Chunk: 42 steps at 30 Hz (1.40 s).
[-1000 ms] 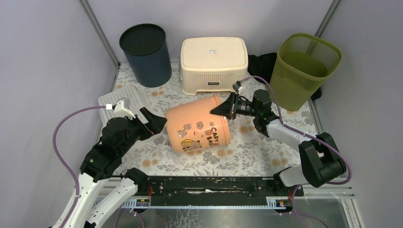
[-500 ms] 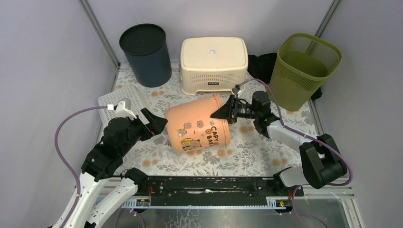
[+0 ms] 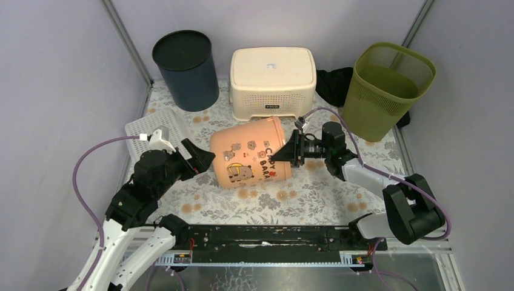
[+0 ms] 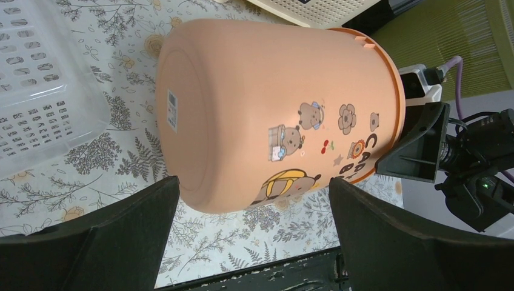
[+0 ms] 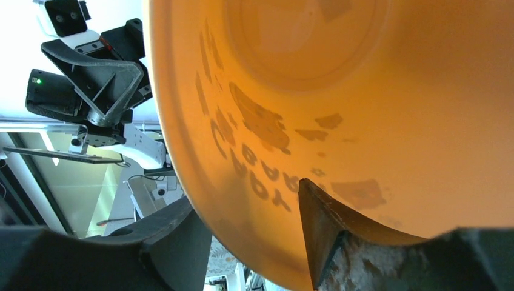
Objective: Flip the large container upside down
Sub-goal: Turn the container upside down at the center of the board.
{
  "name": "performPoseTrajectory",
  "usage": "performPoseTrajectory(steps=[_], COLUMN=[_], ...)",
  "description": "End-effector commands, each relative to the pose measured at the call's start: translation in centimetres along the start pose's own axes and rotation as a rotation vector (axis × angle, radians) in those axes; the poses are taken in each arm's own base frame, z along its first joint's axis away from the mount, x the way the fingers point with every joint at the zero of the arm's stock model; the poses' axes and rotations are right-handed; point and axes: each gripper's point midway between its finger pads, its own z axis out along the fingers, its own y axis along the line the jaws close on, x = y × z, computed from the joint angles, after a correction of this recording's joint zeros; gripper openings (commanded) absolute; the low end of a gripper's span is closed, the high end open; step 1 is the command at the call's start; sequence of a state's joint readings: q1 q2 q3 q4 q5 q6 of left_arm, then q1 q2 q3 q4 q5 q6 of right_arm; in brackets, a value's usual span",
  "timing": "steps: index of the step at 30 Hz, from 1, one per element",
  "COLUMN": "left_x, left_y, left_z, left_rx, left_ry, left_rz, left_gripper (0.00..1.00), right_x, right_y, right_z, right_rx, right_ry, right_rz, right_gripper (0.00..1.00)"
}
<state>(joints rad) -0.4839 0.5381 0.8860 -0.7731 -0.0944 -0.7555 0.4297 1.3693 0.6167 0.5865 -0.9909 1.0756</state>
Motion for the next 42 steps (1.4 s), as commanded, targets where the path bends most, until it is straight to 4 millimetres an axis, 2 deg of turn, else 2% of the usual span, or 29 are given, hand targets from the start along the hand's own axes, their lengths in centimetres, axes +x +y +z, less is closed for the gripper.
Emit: performPoseTrajectory(steps=[1,4,14,24,42], left_x=[-0.4,-0.4,-0.2,0.0,-0.1], left_y=[-1.0,-1.0,-1.1,-1.4,-1.6], left_z=[0.2,0.3,0.5,0.5,0.7], left_rx=[0.048,0.05,0.055,0.07,0.072], left_ry=[-0.023,-0.02,-0.015,-0.005,-0.004], left_rz=[-0.017,-0.018,-0.022,-0.031,-0.027], left_gripper=[1.0,1.0,1.0,1.0,1.0], right_x=[1.0,1.7,4.9,5.5,7.0], right_y=[1.5,1.4,0.5,0.4,0.7], right_z=[-0.8,-1.1,-2.7,-3.1,-2.5], right_rx=[-0.045,-0.041,0.008,0.03,0.057], right_ry=[0.034,0.035,0.032,0.027,0.05], right_rz=[-0.076,-0.072,-0.051,-0.058,-0.063], right_gripper=[0.54,0.49,0.5,0.5,0.49])
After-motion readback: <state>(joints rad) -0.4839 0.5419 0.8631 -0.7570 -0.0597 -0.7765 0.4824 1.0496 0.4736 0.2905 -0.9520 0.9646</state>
